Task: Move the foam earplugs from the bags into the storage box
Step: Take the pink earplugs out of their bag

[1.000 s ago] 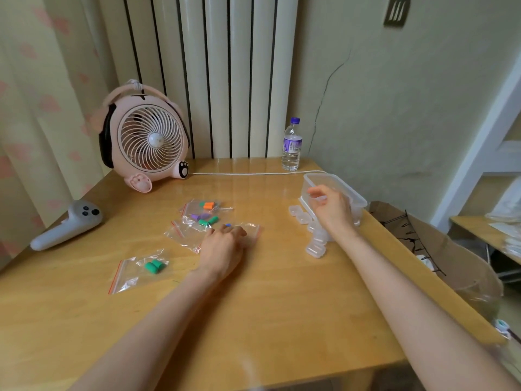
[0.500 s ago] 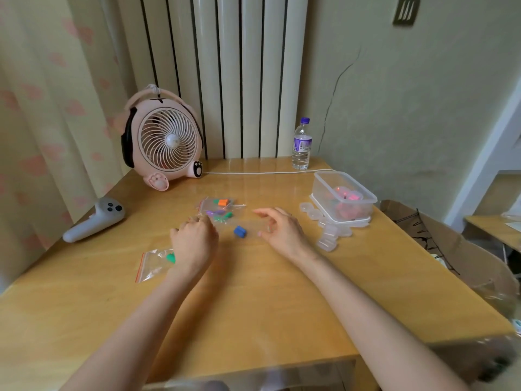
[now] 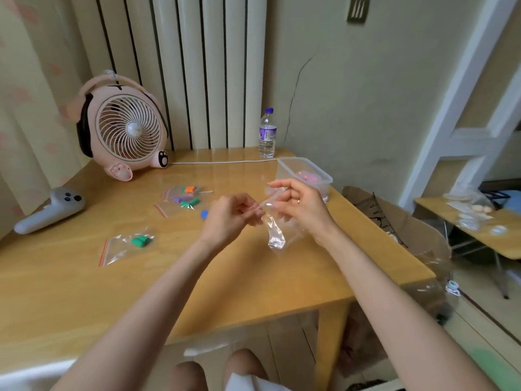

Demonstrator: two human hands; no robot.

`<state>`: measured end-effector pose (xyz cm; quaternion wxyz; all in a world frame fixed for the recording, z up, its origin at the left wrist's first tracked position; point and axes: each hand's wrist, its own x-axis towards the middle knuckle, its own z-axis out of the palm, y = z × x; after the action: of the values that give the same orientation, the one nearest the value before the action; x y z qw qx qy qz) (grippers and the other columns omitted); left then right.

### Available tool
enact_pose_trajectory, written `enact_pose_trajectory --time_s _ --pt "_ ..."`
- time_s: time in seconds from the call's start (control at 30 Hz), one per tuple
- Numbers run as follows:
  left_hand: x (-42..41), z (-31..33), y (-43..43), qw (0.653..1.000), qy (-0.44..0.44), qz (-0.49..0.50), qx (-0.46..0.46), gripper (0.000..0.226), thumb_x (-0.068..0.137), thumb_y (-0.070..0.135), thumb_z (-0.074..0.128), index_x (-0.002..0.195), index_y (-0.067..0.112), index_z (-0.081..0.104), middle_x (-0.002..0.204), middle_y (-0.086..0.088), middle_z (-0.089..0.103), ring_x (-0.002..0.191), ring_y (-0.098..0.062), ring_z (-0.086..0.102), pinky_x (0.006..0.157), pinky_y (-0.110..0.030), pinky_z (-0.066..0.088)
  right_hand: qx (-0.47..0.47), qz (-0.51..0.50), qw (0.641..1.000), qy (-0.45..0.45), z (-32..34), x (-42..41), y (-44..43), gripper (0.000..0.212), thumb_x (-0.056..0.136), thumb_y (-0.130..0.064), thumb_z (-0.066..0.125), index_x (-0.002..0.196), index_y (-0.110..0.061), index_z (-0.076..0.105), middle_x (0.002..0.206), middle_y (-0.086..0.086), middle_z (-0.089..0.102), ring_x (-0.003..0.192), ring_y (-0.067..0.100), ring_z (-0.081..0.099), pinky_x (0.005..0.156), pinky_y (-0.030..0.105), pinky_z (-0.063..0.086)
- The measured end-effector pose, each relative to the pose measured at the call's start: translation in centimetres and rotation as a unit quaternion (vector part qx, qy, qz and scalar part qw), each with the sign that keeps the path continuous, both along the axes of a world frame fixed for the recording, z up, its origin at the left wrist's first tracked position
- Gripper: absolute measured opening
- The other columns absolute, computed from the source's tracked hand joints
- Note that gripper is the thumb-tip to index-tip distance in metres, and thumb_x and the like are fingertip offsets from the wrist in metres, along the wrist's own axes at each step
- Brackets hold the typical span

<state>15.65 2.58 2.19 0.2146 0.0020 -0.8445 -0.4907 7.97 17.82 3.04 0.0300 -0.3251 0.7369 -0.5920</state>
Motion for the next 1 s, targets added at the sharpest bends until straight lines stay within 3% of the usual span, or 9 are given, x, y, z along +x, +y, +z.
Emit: enact_pose_trajectory --time_s 0.13,0.23,0.37,0.53,0.63,0.73,0.87,0.97,1.0 --pt "-0.4 -0.4 4.3 0.997 -0.029 -0.073 0.029 0.017 0.082 0.011 0.069 0.068 0.012 0.059 0.057 0.002 0.065 0.050 -0.005 0.058 0.057 -0.017 0.049 -0.024 -0.059 0.997 -0.053 -0.3 0.9 5.5 0.017 0.082 0.004 0.065 0.098 0.000 0.066 0.074 0.009 0.062 0.053 0.005 0.057 0.055 0.018 0.049" --pt "-0.4 -1.1 7.9 0.992 -0.044 -0.114 0.035 0.020 0.082 0.011 0.069 0.068 0.011 0.056 0.056 -0.002 0.063 0.047 -0.005 0.056 0.056 -0.018 0.048 -0.024 -0.115 0.990 -0.077 -1.2 1.6 10.5 0.011 0.080 0.006 0.065 0.085 -0.004 0.066 0.066 0.004 0.066 0.051 0.006 0.059 0.053 0.016 0.048" --pt "-0.3 -2.8 12.9 0.987 -0.046 -0.153 0.004 0.021 0.086 0.016 0.066 0.069 0.015 0.054 0.060 -0.003 0.063 0.058 -0.014 0.057 0.066 -0.031 0.050 -0.001 -0.185 0.975 -0.123 -3.7 3.4 18.3 0.010 0.081 0.000 0.067 0.088 -0.006 0.066 0.071 0.000 0.070 0.061 0.004 0.062 0.050 0.011 0.041" --pt "0.0 -5.3 19.1 0.968 -0.048 -0.237 -0.060 0.016 0.087 0.019 0.065 0.074 0.017 0.057 0.055 0.014 0.062 0.055 0.002 0.055 0.062 -0.018 0.044 0.073 -0.226 0.948 -0.212 -10.3 5.1 26.7 0.009 0.077 0.002 0.071 0.081 -0.005 0.067 0.062 0.004 0.060 0.044 0.006 0.045 0.040 0.015 0.034" --pt "-0.1 -6.7 21.7 0.959 -0.054 -0.270 -0.068 0.016 0.087 0.022 0.064 0.073 0.018 0.058 0.055 0.013 0.063 0.058 -0.002 0.059 0.066 -0.023 0.048 0.116 -0.274 0.917 -0.266 -16.4 5.9 29.6 0.012 0.078 0.007 0.068 0.079 -0.005 0.065 0.064 0.009 0.064 0.045 0.009 0.056 0.046 0.021 0.048" --pt "0.1 -7.4 23.2 0.954 -0.068 -0.285 -0.069 0.016 0.089 0.020 0.062 0.080 0.007 0.060 0.061 0.007 0.066 0.061 -0.006 0.061 0.065 -0.019 0.048 0.133 -0.374 0.856 -0.331 -24.1 6.6 31.5 0.021 0.081 0.015 0.059 0.072 -0.004 0.063 0.065 0.015 0.063 0.046 0.017 0.061 0.049 0.027 0.056" --pt "-0.1 -7.7 23.4 0.954 -0.072 -0.280 -0.083 0.017 0.089 0.019 0.062 0.082 0.004 0.061 0.065 0.002 0.069 0.065 -0.013 0.065 0.069 -0.022 0.050 0.167 -0.435 0.803 -0.372 -32.6 8.2 33.1 0.023 0.086 0.006 0.057 0.070 -0.010 0.064 0.076 0.015 0.068 0.063 0.028 0.067 0.073 0.047 0.058" --pt "-0.4 -7.8 22.9 0.955 -0.071 -0.273 -0.094 0.016 0.089 0.022 0.062 0.082 0.007 0.061 0.066 0.003 0.070 0.064 -0.009 0.064 0.070 -0.023 0.051 0.214 -0.426 0.794 -0.379 -36.0 9.3 33.9 0.006 0.087 -0.007 0.063 0.090 -0.006 0.068 0.078 0.007 0.068 0.072 0.025 0.066 0.077 0.048 0.056" --pt "-0.5 -7.7 22.7 0.955 -0.073 -0.272 -0.092 0.016 0.089 0.022 0.062 0.082 0.008 0.061 0.067 0.003 0.070 0.065 -0.008 0.064 0.070 -0.023 0.051 0.213 -0.429 0.788 -0.387 -36.4 9.5 33.9 0.012 0.086 -0.009 0.064 0.096 -0.005 0.067 0.077 0.006 0.068 0.071 0.025 0.064 0.077 0.049 0.056"
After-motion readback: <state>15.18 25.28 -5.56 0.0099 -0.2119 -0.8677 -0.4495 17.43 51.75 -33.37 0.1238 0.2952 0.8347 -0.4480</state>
